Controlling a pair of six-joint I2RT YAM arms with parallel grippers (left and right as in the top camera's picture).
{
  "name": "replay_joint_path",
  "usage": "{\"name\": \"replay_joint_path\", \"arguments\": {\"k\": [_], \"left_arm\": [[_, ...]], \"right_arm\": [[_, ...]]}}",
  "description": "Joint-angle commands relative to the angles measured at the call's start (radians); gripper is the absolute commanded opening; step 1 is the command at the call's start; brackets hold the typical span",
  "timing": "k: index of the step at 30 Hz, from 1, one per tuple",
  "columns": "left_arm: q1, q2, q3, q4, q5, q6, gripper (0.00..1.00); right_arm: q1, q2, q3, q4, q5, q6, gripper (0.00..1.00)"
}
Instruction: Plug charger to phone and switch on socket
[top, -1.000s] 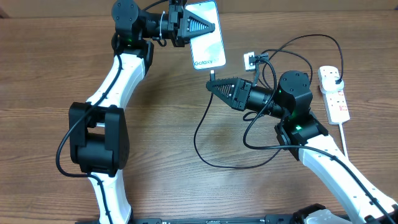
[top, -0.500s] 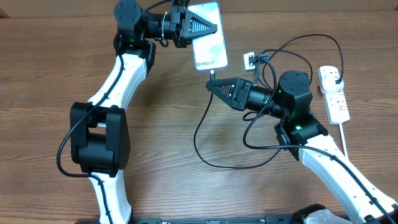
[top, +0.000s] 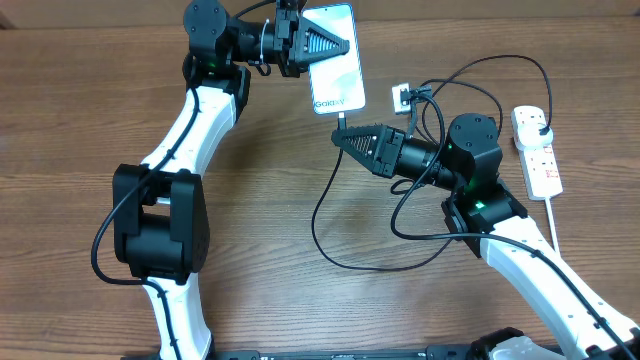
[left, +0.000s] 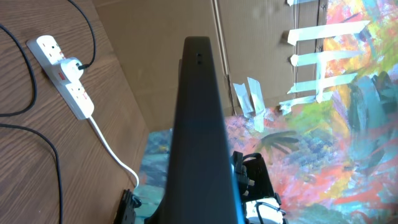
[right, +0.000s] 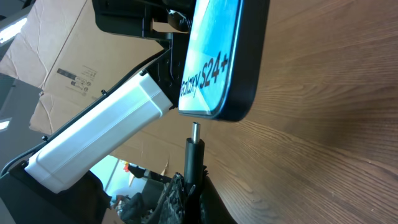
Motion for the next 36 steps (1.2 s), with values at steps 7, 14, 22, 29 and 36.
{"name": "replay_joint_path", "arguments": {"k": [7,14,22,29,36], "left_arm": [[-0.023,-0.005,0.014,0.008,0.012,0.023,0.04],[-0.026,-0.005,0.014,0.008,0.008,0.023,0.04],[-0.026,-0.005,0.014,0.008,0.023,0.023,0.04],[-0.037,-0.005,0.014,0.008,0.034,0.023,0.04],[-0.062,-0.005,0.014,0.008,0.069,0.023,0.04]], "right_arm": [[0.003,0.002,0.002,0.011,0.01,0.003,0.04],[0.003,0.002,0.002,0.01,0.01,0.003,0.04],[-0.024,0.002,0.002,0.018,0.008,0.004,0.04],[-0.031,0.002,0.002,0.029,0.01,0.003,0.04],[-0.031,0.003,0.002,0.032,0.018,0.004,0.04]]}}
